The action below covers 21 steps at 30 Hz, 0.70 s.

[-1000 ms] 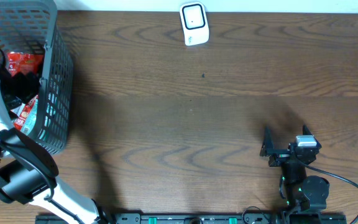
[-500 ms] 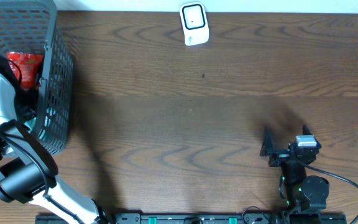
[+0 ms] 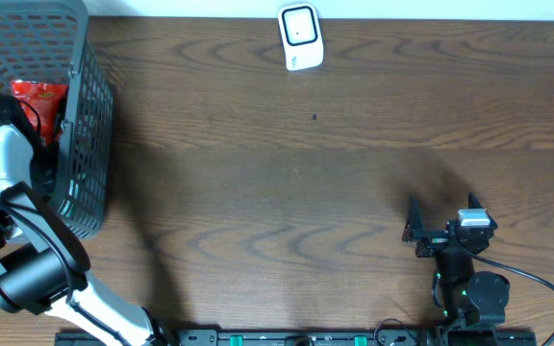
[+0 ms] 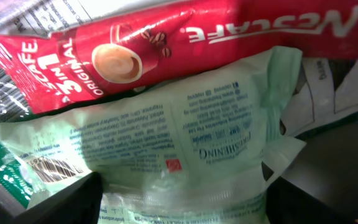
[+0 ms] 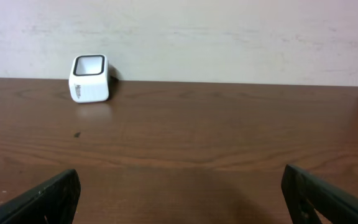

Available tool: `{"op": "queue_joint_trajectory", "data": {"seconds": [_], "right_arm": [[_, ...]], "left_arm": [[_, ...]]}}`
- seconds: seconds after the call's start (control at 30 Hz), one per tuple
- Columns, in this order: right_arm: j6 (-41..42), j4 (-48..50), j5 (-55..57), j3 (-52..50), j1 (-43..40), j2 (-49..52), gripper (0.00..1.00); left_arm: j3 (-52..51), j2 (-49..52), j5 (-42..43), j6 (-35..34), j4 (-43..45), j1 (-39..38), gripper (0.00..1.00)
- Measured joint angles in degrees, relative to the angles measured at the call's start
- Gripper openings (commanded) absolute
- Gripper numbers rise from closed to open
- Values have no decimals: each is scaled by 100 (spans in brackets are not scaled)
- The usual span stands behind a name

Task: Scan the item barcode
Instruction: 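Grasp the pale green wipes pack with the left gripper and lift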

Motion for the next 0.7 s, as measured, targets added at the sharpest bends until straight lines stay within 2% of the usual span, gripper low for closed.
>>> {"op": "queue_joint_trajectory", "data": {"seconds": [0.03, 0.2, 0.27, 0.47, 0.5, 0.53, 0.57, 0.7], "right_arm": [[-2, -2, 0, 0, 0, 0, 99], [-2, 0, 0, 0, 0, 0, 99], [-2, -2, 0, 0, 0, 0, 99], [-2, -2, 0, 0, 0, 0, 99], [0, -2, 0, 0, 0, 0, 99], [-2, -2, 0, 0, 0, 0, 99], [0, -2, 0, 0, 0, 0, 99], [-2, 0, 0, 0, 0, 0, 99]], "left_arm": [[-44, -13, -2, -4, 50, -2, 73], [-164, -92, 9, -20, 192, -24, 55], [-166, -98, 9, -37, 201, -24, 42], [-162, -114, 26, -15, 212, -24, 31], [-146, -120, 28, -13, 190, -24, 27], [-127, -129, 31, -7, 160, -24, 15], [-92, -151, 39, -17, 131, -24, 11], [-83, -393, 24, -20, 101, -15, 8]]}}
